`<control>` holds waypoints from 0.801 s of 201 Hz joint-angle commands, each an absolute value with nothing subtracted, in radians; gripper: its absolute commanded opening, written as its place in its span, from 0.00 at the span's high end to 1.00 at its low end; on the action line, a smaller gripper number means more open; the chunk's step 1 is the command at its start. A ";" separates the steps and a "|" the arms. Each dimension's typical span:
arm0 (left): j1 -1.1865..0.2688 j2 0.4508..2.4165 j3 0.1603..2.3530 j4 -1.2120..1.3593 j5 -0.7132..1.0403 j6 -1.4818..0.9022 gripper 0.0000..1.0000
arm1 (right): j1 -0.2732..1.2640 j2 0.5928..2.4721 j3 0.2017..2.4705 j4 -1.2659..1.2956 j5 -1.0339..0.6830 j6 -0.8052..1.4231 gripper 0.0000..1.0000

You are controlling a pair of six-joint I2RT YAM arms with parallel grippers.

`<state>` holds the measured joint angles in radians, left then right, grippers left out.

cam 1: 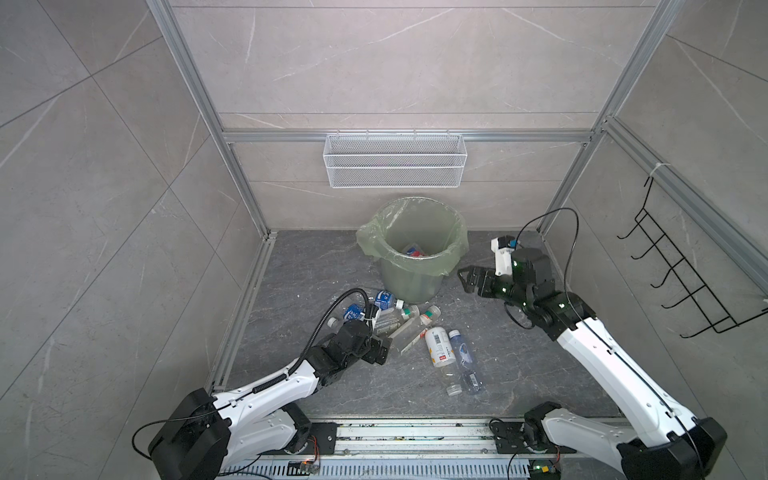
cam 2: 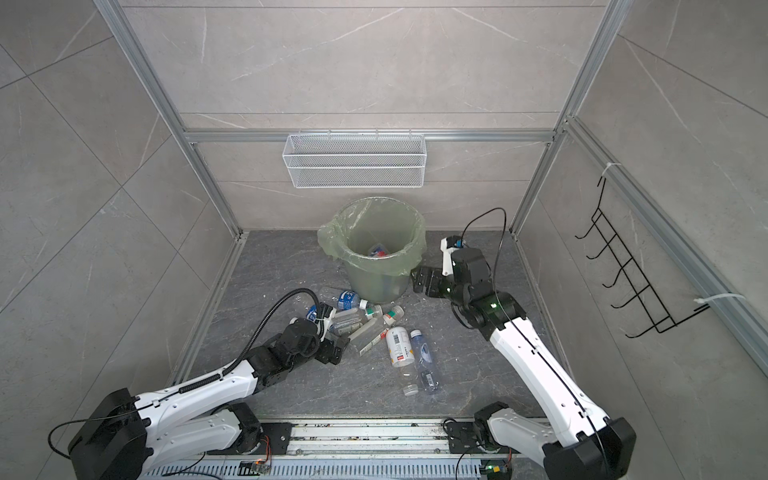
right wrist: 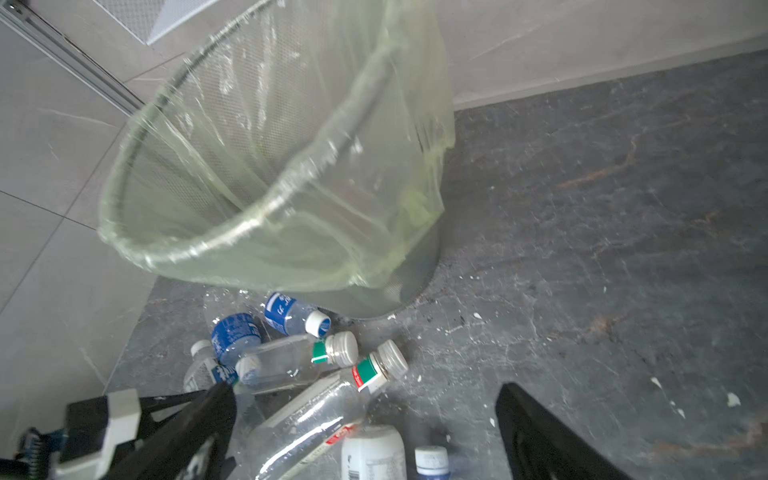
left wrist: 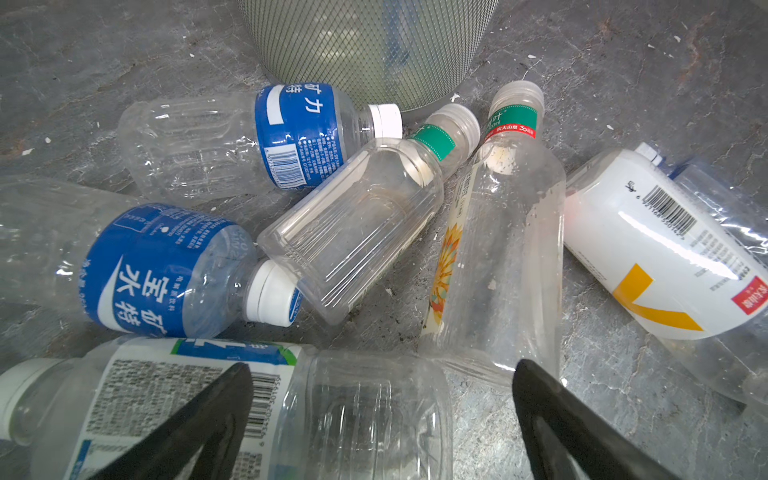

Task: Throw the plastic bottles in the bin
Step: 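Lower the right gripper beside the pile while the left gripper reaches the white-labelled bottle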

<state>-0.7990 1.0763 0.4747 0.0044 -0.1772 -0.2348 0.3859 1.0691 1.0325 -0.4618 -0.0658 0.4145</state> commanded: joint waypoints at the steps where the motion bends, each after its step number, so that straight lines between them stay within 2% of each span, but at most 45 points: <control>1: -0.801 1.053 0.477 0.035 -0.167 -0.239 0.00 | 0.389 0.983 0.910 -0.415 -0.040 0.411 0.01; 77: -0.806 1.057 0.482 0.038 -0.146 -0.257 0.00 | 0.390 0.798 0.565 -0.365 -0.050 0.470 0.01; 133: -0.901 1.115 0.589 -0.004 -0.187 -0.258 0.02 | 0.389 0.830 0.463 -0.303 -0.022 0.481 0.01; 161: -0.957 1.158 0.643 -0.021 -0.208 -0.290 0.01 | 0.389 0.782 0.442 -0.278 -0.021 0.478 0.00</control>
<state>-0.9195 1.1301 0.5800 -0.0219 -0.1768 -0.2543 0.3859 0.8185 0.4648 -0.3370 -0.0372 0.4610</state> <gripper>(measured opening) 0.987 0.990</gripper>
